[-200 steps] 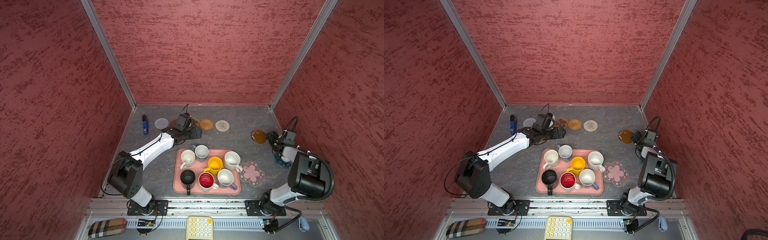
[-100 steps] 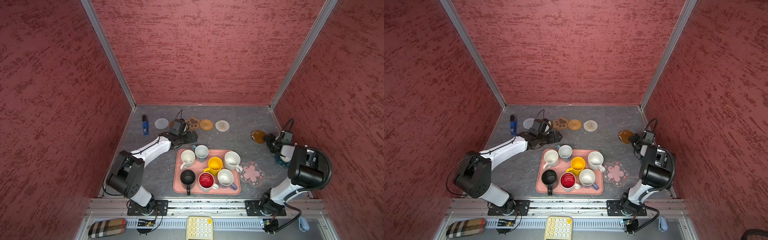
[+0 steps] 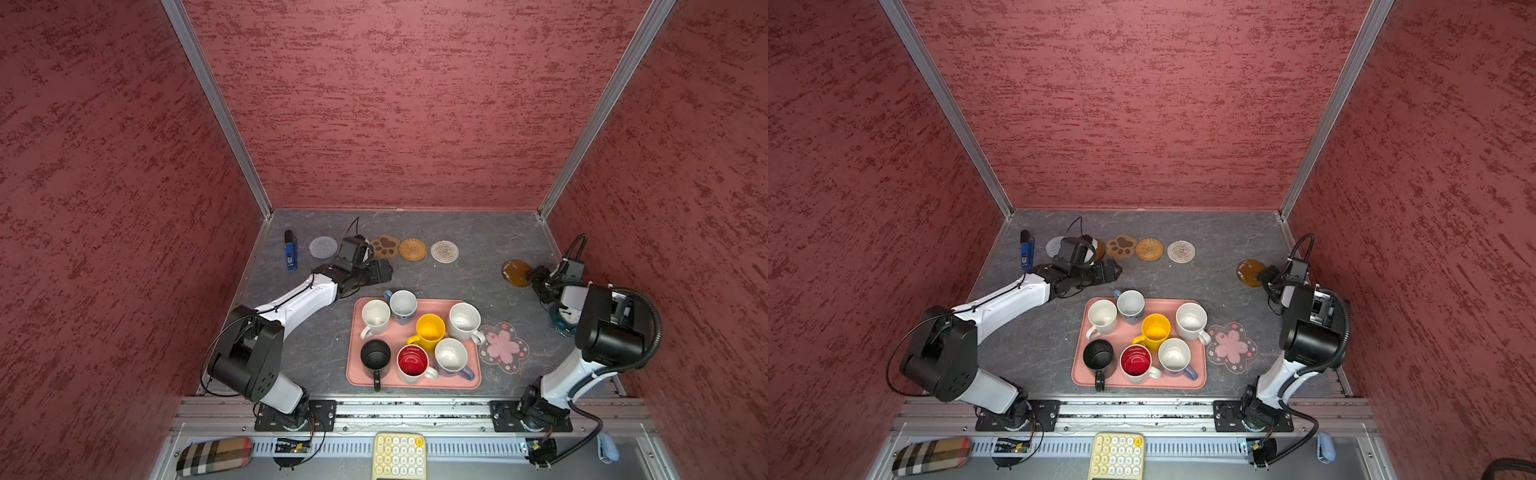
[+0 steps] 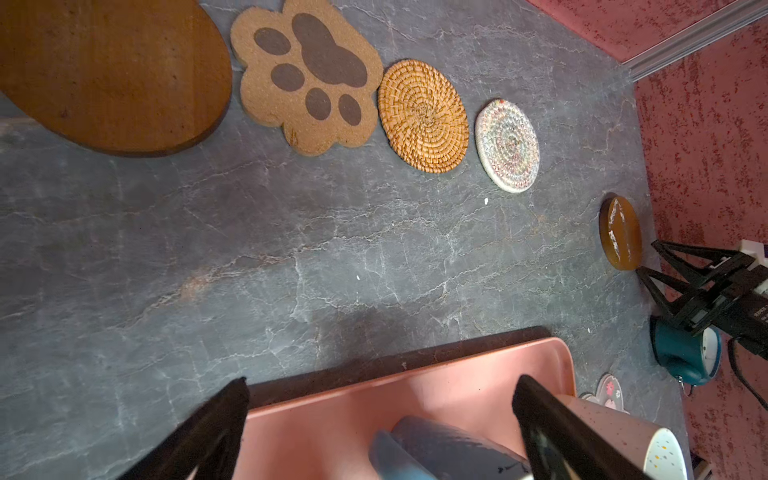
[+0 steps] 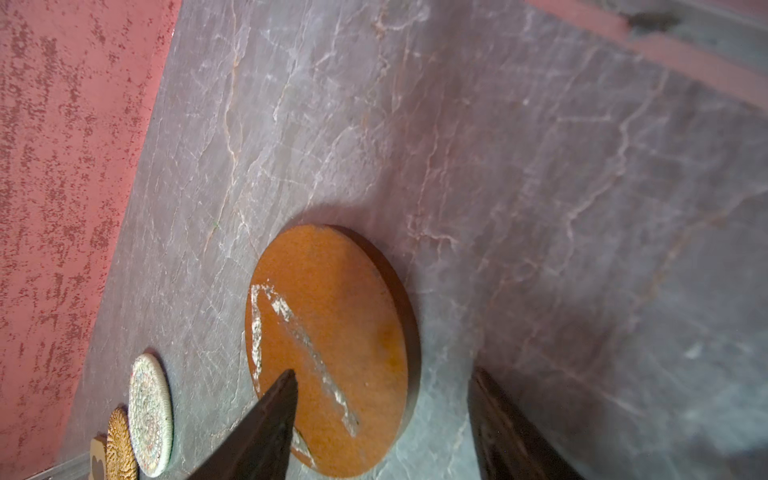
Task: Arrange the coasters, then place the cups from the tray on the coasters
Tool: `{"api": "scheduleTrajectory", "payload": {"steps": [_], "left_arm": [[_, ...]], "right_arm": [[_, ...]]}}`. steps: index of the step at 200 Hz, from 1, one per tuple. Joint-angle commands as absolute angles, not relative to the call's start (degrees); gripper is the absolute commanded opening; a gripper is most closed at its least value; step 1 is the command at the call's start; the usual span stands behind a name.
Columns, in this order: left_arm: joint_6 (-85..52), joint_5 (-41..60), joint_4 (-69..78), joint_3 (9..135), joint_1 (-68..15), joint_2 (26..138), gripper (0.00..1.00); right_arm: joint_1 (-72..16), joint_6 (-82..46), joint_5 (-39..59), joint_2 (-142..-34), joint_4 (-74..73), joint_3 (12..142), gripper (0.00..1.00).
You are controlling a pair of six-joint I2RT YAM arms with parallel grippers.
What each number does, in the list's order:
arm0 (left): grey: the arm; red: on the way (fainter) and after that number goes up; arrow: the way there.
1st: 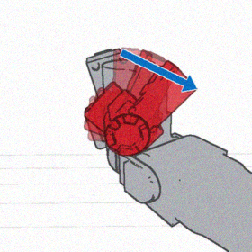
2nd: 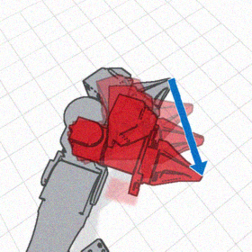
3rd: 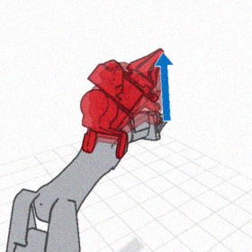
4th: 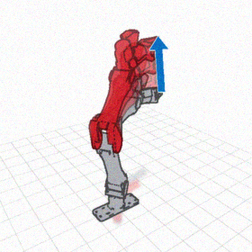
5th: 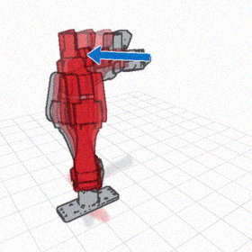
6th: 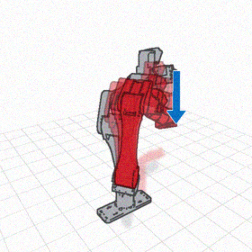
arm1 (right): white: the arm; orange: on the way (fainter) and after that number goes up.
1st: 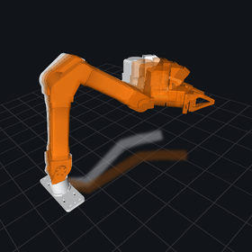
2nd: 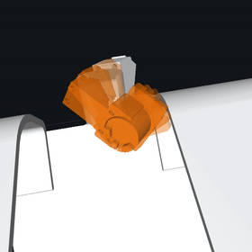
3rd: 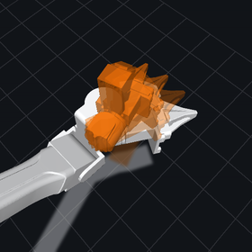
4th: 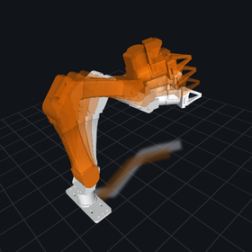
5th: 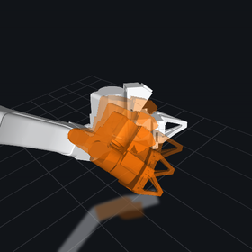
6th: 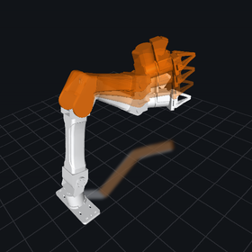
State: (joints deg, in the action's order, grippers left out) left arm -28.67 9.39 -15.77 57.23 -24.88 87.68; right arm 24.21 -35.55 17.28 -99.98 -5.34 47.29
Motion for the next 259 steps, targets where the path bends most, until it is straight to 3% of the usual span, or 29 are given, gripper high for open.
{"api": "scheduleTrajectory", "payload": {"steps": [1, 119, 259], "left_arm": [[-28.74, 10.62, -14.64, 56.38, -24.36, 86.47, 1.0], [-29.53, 12.46, -13.79, 55.15, -22.15, 86.53, 1.0], [-29.53, 12.72, -14.15, 54.67, -21.18, 85.33, 1.0]], "right_arm": [[23.8, -35.26, 18.22, -101.72, -5.68, 49.21, 0.65], [18.19, -32.18, 15.28, -108.48, -0.96, 57.22, 0.61], [11.69, -33.51, 16.59, -110.62, 2.45, 61.64, 0.64]]}}
